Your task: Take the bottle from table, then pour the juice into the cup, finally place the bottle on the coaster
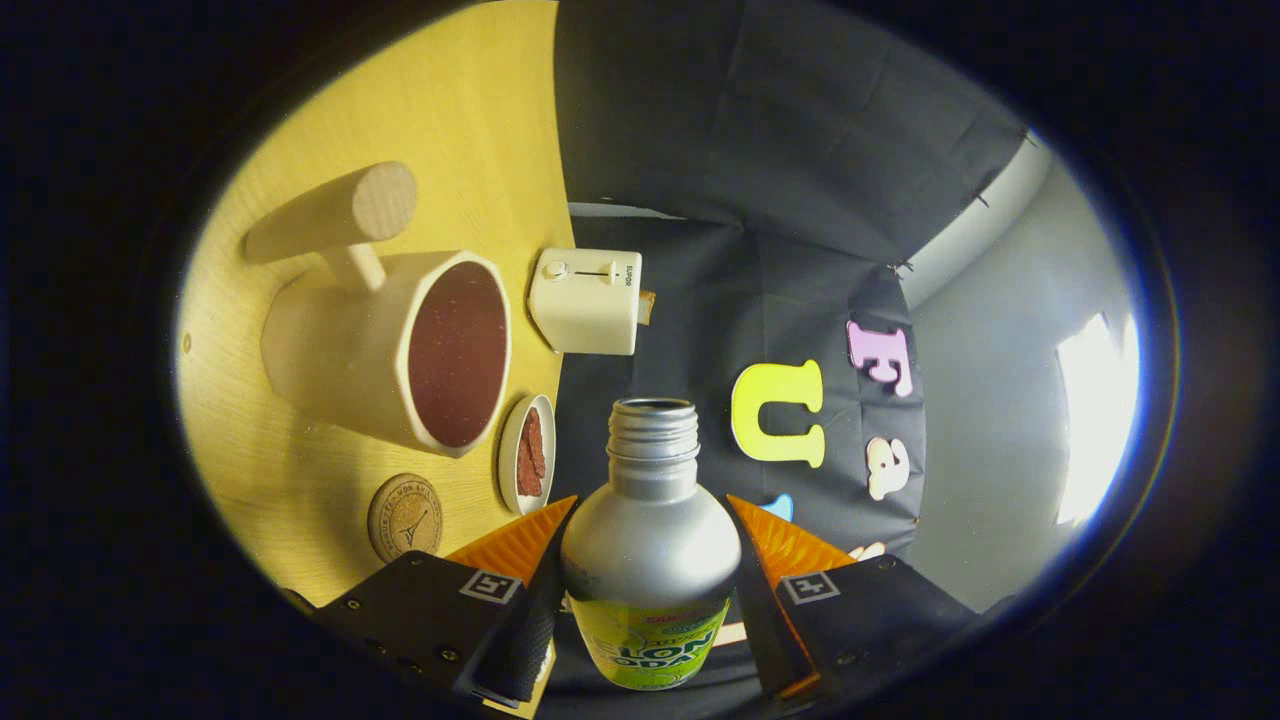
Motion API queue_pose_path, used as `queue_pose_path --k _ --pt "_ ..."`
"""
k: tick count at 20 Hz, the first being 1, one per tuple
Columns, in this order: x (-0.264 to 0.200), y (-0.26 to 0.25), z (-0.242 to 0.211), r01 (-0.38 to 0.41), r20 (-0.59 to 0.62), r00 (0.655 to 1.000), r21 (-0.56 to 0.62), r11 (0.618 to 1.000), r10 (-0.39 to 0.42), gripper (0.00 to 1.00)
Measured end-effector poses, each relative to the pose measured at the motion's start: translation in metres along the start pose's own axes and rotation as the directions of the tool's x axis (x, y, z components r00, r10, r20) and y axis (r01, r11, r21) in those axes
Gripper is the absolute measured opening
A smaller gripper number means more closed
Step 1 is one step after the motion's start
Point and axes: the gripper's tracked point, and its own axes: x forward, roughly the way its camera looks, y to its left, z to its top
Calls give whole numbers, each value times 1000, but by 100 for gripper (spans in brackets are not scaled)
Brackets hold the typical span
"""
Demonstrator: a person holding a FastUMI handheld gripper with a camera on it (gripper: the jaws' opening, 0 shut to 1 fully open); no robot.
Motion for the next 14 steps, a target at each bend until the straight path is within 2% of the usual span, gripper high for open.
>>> queue_pose_path --k 2,7,10,14 --pt "-1 3 -5 -28 -18 999 70 997 30 80" --pt "-4 -5 -21 -17 -59 998 197 980 29 80" --pt "-9 -20 -25 51 -64 997 277 960 -34 80" --pt "-13 -30 -27 101 -71 994 411 906 -79 80"
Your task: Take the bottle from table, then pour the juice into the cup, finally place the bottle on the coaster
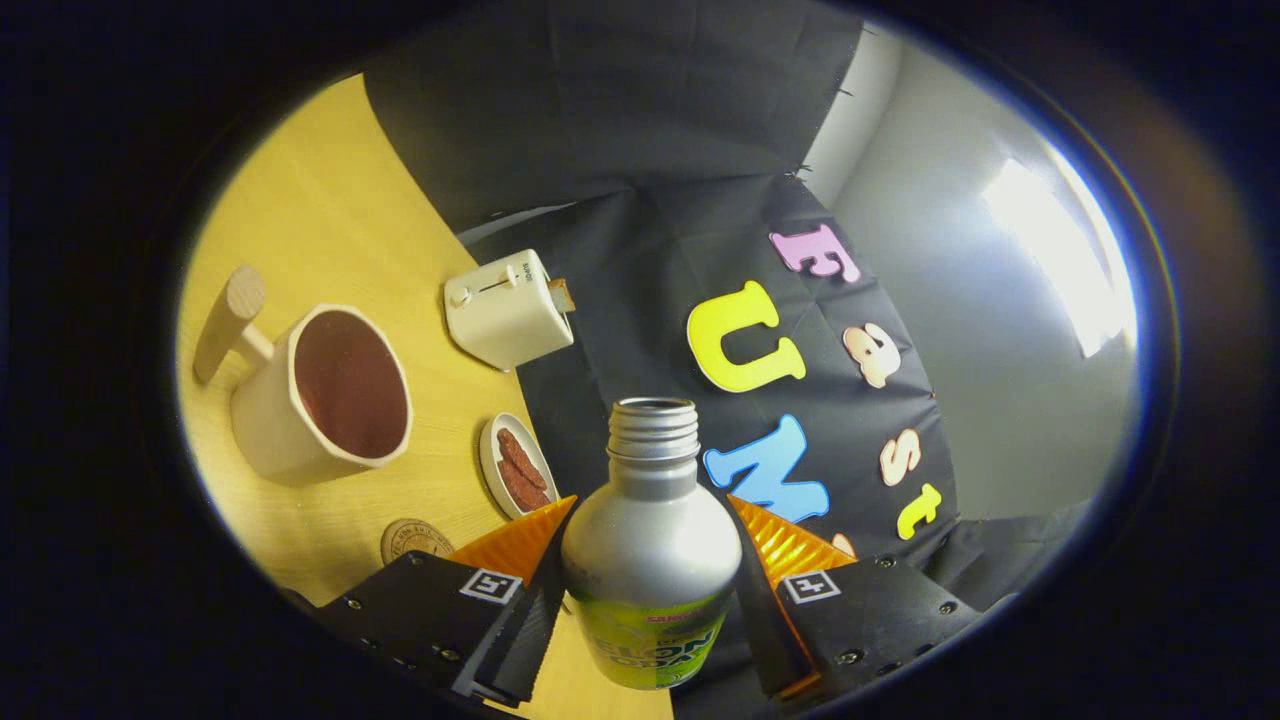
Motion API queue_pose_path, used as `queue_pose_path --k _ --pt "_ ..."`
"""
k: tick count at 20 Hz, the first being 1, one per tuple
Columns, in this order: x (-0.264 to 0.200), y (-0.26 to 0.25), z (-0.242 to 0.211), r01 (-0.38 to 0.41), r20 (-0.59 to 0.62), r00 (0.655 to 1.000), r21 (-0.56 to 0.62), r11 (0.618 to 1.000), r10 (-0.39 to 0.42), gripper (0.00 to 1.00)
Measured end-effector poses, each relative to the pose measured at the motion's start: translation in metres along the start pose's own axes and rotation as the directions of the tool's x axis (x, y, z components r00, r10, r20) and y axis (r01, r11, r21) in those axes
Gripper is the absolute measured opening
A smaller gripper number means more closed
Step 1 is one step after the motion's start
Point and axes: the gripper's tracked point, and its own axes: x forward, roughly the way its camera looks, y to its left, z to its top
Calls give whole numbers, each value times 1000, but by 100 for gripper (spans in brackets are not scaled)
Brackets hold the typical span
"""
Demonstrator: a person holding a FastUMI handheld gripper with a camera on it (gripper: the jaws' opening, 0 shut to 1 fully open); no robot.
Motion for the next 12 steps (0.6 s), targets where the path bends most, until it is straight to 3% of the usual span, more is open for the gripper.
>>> queue_pose_path --k 7,12 --pt "3 -21 -4 28 -6 1000 251 968 -28 80" --pt "11 -21 -23 12 -57 998 456 890 16 80"
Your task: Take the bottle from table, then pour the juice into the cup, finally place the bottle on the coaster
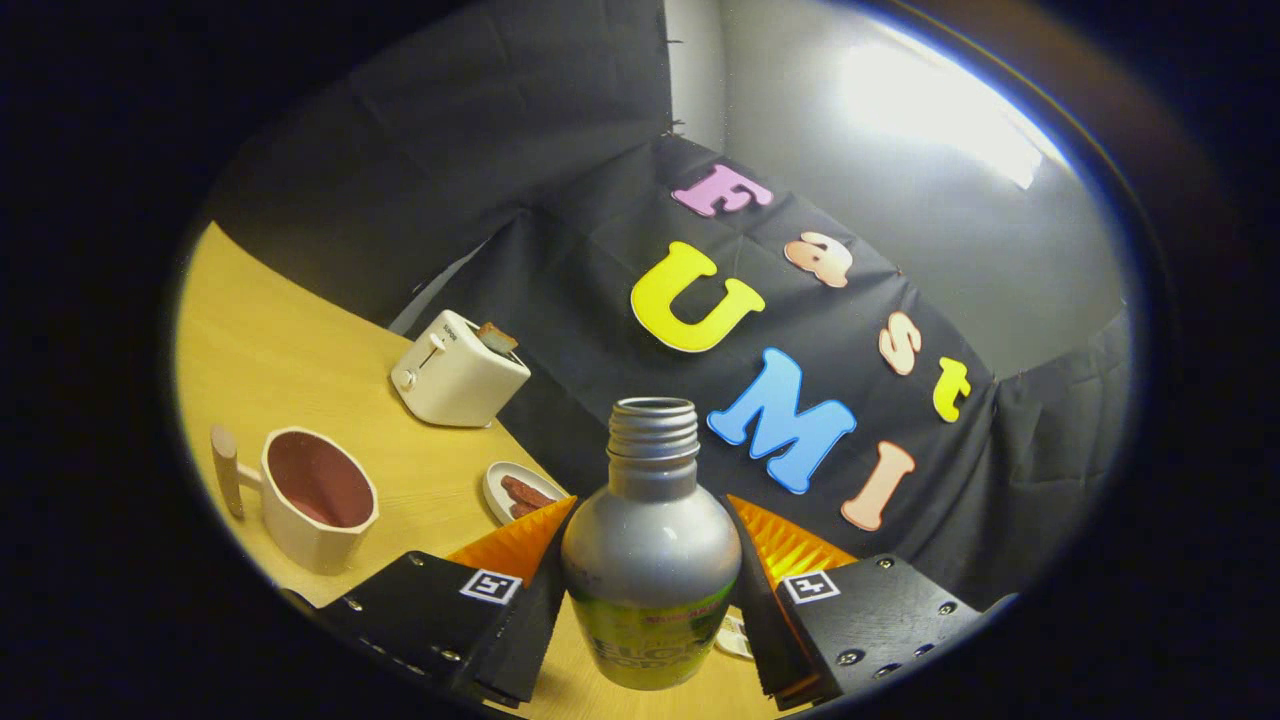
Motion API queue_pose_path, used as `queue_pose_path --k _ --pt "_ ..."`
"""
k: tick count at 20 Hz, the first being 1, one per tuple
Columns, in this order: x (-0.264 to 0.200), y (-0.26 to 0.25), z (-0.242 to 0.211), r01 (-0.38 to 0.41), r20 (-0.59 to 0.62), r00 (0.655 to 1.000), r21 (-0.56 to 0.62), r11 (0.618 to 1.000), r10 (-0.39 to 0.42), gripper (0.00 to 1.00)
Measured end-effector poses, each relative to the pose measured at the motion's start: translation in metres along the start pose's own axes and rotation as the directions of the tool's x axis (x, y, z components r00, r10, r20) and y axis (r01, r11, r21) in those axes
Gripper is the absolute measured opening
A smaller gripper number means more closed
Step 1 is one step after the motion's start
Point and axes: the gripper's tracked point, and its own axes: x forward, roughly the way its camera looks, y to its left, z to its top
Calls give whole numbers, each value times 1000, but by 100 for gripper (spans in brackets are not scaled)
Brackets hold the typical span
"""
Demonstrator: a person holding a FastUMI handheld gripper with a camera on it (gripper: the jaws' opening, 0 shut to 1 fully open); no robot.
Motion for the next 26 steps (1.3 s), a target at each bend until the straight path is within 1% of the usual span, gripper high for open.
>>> queue_pose_path --k 3,6,9,11,13,15,17,18,20,23,26 --pt "7 5 -12 -51 -49 997 161 986 60 80" --pt "10 8 -13 -81 -53 994 266 961 98 80" --pt "13 14 -9 -119 -37 989 354 928 141 80" --pt "15 25 -8 -160 -22 982 419 894 186 80" --pt "24 24 -11 -155 -15 983 472 868 184 80" --pt "32 27 -16 -148 -27 980 553 820 195 80" --pt "38 31 -23 -143 -40 975 637 757 219 80" --pt "44 30 -29 -126 -52 976 656 744 210 80" --pt "54 26 -38 -101 -71 979 657 747 194 80" --pt "60 39 -42 -105 -78 974 681 724 215 80" --pt "69 47 -52 -95 -93 972 685 723 216 80"
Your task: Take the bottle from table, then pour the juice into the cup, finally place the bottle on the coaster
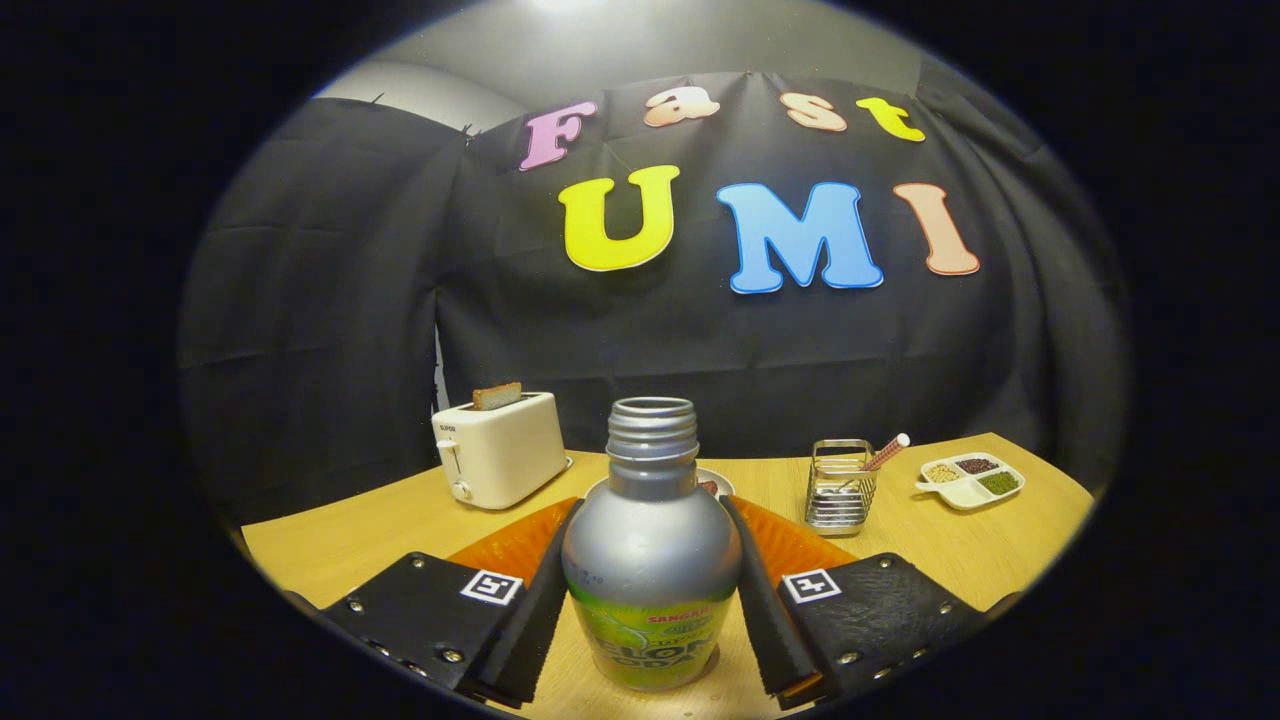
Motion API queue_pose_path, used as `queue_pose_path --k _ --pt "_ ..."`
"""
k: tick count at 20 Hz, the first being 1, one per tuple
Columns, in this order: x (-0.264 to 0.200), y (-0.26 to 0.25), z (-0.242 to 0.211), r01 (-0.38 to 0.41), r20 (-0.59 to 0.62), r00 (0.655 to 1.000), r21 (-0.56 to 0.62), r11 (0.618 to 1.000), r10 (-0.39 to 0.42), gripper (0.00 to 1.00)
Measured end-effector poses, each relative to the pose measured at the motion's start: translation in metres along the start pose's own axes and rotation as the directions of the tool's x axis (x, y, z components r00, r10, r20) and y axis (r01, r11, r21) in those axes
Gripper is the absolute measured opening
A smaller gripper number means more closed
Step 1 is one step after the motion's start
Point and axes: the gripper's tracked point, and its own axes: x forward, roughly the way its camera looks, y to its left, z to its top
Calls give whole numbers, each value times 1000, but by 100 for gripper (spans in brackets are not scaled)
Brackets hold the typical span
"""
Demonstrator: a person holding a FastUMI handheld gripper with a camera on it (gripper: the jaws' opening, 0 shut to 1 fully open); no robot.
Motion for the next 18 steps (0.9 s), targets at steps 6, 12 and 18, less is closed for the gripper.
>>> queue_pose_path --k 6,12,18 --pt "17 -3 -18 24 -10 1000 10 1000 -24 80" --pt "26 -5 -28 42 -2 999 7 999 -42 80" --pt "24 12 -30 1 34 999 -55 999 1 81"
